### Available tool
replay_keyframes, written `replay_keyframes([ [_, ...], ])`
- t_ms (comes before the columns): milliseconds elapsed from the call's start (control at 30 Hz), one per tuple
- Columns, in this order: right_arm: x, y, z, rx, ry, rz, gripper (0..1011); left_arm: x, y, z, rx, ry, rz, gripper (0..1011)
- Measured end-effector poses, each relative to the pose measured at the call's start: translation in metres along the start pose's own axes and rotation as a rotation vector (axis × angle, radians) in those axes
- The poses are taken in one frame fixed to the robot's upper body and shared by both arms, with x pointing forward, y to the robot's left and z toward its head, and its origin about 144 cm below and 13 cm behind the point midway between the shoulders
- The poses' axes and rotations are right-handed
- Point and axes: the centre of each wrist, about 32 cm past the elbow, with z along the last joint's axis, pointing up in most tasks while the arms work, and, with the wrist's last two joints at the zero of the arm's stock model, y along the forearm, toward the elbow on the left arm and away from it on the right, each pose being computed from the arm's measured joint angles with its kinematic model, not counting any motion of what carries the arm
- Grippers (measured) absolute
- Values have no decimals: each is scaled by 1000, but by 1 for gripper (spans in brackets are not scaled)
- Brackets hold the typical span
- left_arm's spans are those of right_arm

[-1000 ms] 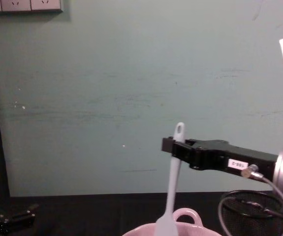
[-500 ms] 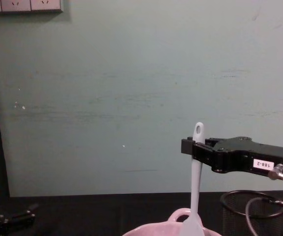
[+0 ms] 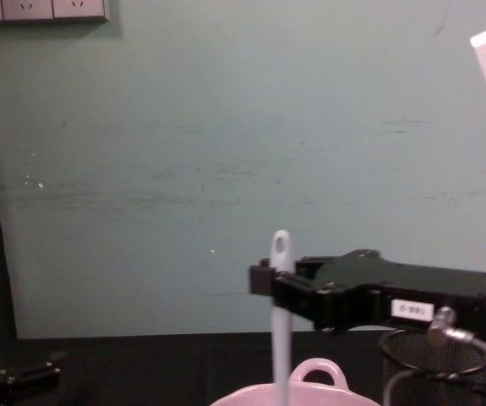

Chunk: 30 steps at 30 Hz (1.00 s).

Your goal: Use the one hand to pick up the spoon and stir the clear water in the bowl.

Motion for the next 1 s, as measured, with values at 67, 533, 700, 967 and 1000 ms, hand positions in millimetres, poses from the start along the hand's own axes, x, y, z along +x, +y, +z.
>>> replay_keyframes([
  [67, -3, 4, -1, 7, 9, 17, 120, 0, 0, 0, 0, 0, 0, 1005],
  [533, 7, 23, -19, 70, 96, -29, 120, 0, 0, 0, 0, 0, 0, 1005],
  [700, 17, 18, -25, 77, 114, -111, 120, 0, 0, 0, 0, 0, 0, 1005],
  [967, 26, -5, -23, 60, 86, -207, 120, 0, 0, 0, 0, 0, 0, 1005],
  [1000, 27, -8, -23, 58, 81, -215, 120, 0, 0, 0, 0, 0, 0, 1005],
])
